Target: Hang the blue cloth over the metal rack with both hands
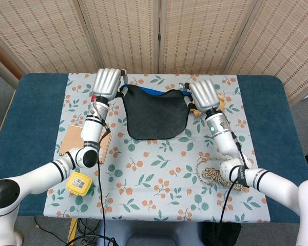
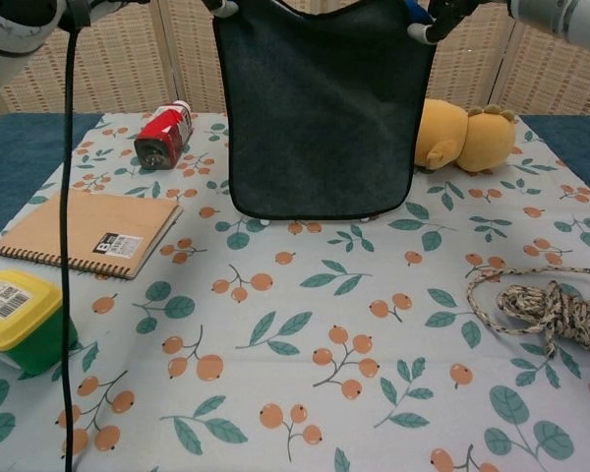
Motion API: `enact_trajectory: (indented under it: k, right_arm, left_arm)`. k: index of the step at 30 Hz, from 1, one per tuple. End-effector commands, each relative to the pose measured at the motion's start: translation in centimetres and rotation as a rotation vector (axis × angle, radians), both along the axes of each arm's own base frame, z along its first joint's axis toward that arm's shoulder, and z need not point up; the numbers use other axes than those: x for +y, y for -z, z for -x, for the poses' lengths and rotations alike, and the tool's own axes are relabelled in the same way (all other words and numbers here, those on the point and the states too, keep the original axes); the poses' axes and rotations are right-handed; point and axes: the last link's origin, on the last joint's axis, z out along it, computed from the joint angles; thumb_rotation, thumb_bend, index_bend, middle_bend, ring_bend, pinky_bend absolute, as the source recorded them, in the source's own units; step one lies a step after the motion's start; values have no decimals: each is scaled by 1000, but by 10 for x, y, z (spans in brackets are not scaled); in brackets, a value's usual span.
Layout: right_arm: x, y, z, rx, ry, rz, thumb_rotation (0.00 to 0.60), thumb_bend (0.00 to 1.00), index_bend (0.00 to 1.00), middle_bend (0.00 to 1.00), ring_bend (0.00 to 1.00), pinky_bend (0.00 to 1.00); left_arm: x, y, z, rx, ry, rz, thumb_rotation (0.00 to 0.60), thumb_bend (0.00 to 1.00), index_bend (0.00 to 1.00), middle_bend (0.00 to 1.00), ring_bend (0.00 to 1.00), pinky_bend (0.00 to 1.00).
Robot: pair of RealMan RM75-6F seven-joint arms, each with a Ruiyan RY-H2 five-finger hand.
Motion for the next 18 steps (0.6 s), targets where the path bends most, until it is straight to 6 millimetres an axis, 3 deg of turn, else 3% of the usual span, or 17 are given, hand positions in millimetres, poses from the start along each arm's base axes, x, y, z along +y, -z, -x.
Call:
enact_trajectory:
  k: [1, 18]
  right_arm:
    - [-1, 4, -4, -2, 1, -6, 600, 434, 673, 952, 979, 1000]
    - [-8, 33, -11, 61, 22, -28, 600, 413, 672, 944, 979, 1000]
  left_arm:
    - [4, 0, 4, 25, -11, -12, 600, 340, 560, 1000, 951, 1000]
    - [8, 18, 14, 116, -31, 18, 600, 339, 532, 999, 936, 1000]
